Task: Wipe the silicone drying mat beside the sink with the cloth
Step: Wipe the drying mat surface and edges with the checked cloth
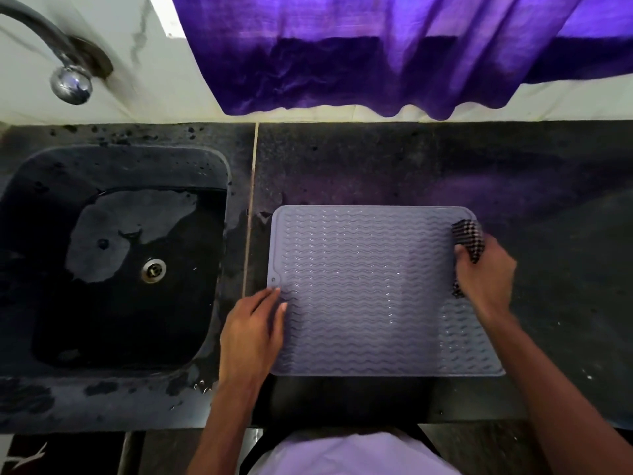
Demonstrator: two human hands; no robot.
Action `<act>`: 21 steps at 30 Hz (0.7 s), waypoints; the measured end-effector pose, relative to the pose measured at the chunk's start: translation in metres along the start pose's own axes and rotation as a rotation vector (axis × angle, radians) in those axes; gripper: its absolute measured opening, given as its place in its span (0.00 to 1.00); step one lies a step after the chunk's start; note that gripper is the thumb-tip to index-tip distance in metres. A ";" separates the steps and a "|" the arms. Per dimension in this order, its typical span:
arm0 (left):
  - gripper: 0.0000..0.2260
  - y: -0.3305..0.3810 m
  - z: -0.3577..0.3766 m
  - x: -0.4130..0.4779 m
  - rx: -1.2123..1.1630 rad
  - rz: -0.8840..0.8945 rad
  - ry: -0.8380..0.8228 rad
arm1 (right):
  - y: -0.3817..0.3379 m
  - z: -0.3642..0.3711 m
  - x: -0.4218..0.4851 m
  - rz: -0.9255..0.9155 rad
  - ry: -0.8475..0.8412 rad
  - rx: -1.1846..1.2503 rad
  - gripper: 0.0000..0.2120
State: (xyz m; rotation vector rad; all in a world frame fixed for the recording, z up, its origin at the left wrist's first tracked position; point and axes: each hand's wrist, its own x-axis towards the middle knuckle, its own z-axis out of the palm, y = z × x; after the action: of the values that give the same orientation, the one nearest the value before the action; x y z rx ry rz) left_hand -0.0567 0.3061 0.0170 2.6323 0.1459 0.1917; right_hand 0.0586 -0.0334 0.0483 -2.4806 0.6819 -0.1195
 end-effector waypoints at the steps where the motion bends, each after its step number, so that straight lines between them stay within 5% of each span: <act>1: 0.18 -0.001 0.002 -0.001 0.021 0.011 0.011 | -0.002 0.012 0.000 -0.006 -0.008 -0.010 0.18; 7: 0.14 0.004 0.004 -0.001 0.186 0.023 0.059 | -0.061 0.077 -0.047 -0.122 -0.047 0.126 0.20; 14: 0.14 0.006 -0.008 0.005 0.147 -0.084 0.091 | -0.155 0.149 -0.134 -0.275 -0.421 0.302 0.24; 17: 0.16 0.004 -0.018 0.004 0.170 -0.158 0.138 | -0.186 0.154 -0.140 -0.206 -0.575 0.413 0.19; 21: 0.18 0.004 -0.029 0.006 0.167 -0.136 0.147 | -0.187 0.113 -0.123 -0.178 -0.576 0.702 0.11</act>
State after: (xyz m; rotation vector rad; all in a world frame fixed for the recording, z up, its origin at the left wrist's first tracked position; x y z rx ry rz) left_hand -0.0553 0.3173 0.0445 2.7597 0.4053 0.3393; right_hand 0.0608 0.2173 0.0616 -1.7573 0.1273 0.2448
